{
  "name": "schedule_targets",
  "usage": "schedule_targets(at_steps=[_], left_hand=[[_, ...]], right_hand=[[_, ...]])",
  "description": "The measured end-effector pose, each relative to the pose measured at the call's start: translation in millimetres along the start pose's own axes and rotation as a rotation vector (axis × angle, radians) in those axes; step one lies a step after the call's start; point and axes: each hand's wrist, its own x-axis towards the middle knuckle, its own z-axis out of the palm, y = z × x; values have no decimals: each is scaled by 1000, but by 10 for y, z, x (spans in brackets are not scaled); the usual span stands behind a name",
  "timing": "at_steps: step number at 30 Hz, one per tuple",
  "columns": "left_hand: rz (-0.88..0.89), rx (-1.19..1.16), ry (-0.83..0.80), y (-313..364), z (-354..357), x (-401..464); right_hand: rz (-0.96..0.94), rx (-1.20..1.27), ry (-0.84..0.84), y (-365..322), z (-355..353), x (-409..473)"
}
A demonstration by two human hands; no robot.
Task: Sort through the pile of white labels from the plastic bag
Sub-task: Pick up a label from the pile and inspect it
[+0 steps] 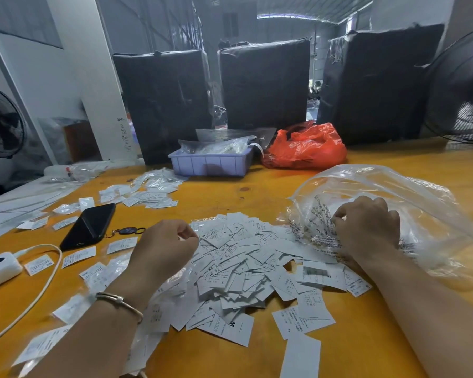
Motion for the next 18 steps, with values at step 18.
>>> schedule_targets(at_steps=[18], left_hand=[[249,-611,-468,279,123,-221]], right_hand=[[-371,1311,-599,-703,-345,-611]])
